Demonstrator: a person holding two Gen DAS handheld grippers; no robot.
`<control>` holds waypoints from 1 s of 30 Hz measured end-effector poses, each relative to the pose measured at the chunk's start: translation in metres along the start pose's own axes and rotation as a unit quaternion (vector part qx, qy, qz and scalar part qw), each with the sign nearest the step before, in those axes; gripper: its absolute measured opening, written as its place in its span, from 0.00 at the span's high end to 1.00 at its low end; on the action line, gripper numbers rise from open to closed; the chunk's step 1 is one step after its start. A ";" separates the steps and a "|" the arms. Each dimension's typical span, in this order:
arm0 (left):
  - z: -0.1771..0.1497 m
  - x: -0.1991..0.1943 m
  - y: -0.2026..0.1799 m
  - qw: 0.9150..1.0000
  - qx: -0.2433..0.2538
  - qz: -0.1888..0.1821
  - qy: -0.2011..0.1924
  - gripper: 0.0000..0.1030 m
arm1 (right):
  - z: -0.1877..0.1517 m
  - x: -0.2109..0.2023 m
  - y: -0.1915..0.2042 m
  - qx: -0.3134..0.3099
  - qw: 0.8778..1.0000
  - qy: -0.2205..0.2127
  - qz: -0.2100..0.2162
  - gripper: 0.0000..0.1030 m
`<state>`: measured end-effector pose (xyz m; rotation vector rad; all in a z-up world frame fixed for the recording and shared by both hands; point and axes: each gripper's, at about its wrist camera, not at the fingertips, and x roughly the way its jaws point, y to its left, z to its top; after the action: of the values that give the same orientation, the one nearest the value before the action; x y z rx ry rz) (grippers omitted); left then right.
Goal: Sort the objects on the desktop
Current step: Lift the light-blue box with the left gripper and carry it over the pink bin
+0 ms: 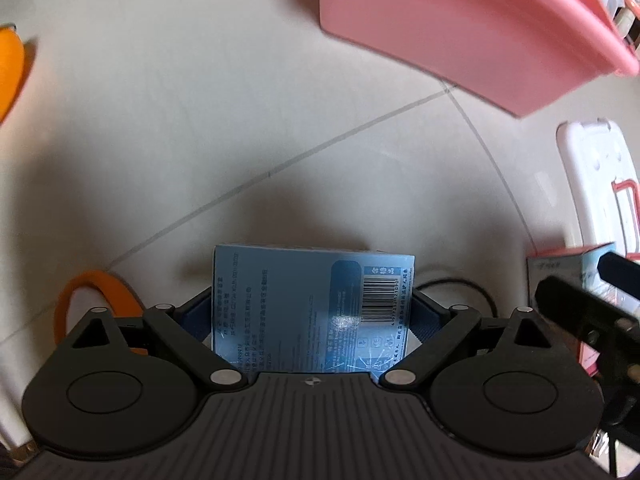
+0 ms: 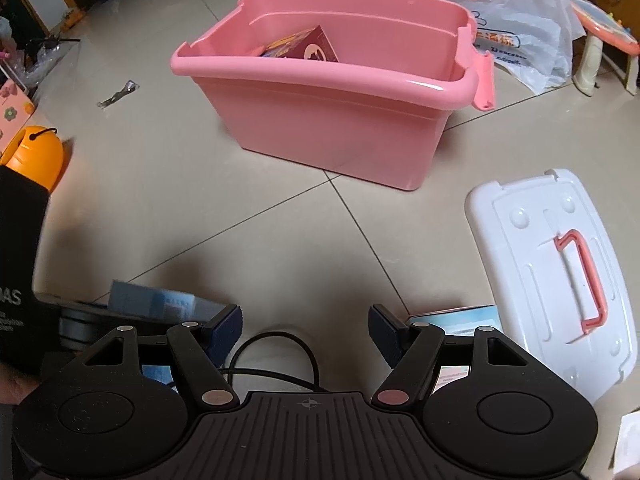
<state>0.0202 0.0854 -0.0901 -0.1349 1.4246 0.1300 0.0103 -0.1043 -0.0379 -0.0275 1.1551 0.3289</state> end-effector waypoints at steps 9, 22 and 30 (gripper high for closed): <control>0.012 -0.050 -0.003 0.997 -0.003 -0.005 -0.076 0.08 | 0.002 -0.018 -0.005 0.007 1.000 -0.019 -0.019 0.36; 0.025 -0.106 -0.027 0.987 0.019 -0.037 -0.158 0.08 | 0.004 -0.052 -0.014 0.023 0.997 -0.051 -0.053 0.36; 0.024 -0.139 -0.039 0.978 0.035 -0.049 -0.199 0.07 | 0.000 -0.071 -0.019 0.032 0.995 -0.068 -0.068 0.36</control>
<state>0.0305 0.0499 0.0516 -0.1136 1.0191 0.0219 -0.0097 -0.1395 0.0232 -0.0266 1.0234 0.1708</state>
